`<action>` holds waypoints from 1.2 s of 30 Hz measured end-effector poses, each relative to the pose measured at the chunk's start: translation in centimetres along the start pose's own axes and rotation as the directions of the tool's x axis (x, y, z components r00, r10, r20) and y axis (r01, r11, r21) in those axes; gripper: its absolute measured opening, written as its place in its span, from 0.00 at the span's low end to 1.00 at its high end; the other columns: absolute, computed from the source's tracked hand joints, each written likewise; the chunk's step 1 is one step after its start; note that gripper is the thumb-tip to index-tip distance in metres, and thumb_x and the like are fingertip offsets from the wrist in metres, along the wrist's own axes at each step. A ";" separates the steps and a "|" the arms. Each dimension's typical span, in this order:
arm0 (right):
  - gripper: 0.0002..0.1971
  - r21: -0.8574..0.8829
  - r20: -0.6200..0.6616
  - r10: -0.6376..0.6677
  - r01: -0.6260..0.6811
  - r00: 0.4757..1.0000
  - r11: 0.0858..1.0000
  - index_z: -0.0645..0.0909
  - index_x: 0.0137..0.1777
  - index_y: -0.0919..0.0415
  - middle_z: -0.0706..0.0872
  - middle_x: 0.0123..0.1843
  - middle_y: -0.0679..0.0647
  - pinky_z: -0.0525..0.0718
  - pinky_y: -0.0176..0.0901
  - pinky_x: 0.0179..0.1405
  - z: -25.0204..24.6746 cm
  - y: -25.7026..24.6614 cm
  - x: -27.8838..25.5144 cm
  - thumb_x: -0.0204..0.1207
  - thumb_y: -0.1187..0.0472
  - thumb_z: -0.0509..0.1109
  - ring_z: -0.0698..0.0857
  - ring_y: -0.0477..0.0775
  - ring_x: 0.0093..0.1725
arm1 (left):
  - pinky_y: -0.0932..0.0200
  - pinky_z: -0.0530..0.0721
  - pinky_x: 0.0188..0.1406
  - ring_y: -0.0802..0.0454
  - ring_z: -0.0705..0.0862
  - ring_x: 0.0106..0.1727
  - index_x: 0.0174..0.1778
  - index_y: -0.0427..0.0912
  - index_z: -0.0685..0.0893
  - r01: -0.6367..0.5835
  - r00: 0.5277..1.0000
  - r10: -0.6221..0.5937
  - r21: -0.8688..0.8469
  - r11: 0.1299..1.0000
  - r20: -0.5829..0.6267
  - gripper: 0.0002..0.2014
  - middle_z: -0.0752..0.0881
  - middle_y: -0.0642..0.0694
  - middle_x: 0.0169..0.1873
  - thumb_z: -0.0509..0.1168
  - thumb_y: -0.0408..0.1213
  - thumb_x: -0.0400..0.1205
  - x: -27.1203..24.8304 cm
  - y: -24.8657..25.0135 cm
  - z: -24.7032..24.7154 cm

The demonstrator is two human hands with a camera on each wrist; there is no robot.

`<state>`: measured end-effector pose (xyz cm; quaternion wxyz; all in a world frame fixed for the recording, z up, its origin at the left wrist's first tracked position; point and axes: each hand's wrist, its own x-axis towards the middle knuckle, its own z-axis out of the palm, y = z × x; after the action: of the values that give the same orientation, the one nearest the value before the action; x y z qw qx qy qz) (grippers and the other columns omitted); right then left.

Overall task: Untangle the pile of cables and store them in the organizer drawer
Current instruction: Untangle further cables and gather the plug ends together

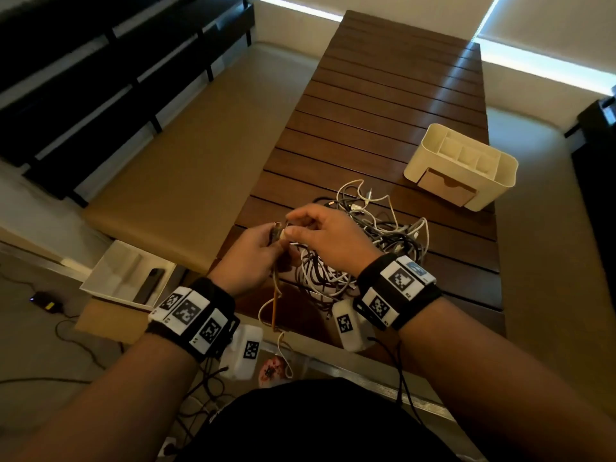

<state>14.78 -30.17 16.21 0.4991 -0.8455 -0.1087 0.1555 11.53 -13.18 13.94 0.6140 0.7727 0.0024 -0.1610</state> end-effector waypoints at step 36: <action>0.07 -0.084 0.041 0.399 -0.395 0.916 0.915 0.88 0.46 0.62 0.93 0.42 0.59 0.90 0.56 0.54 5.4 6.1 6.9 0.82 0.60 0.70 0.93 0.59 0.44 | 0.59 0.74 0.31 0.57 0.71 0.27 0.53 0.34 0.84 0.262 0.930 -0.353 -0.493 0.830 -0.099 0.22 0.75 0.49 0.28 0.49 0.45 0.93 3.2 -5.1 -5.2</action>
<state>19.34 -26.36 7.37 0.4223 -0.8630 0.0452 0.2735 14.84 -7.67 9.32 0.7461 0.6009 0.2237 -0.1796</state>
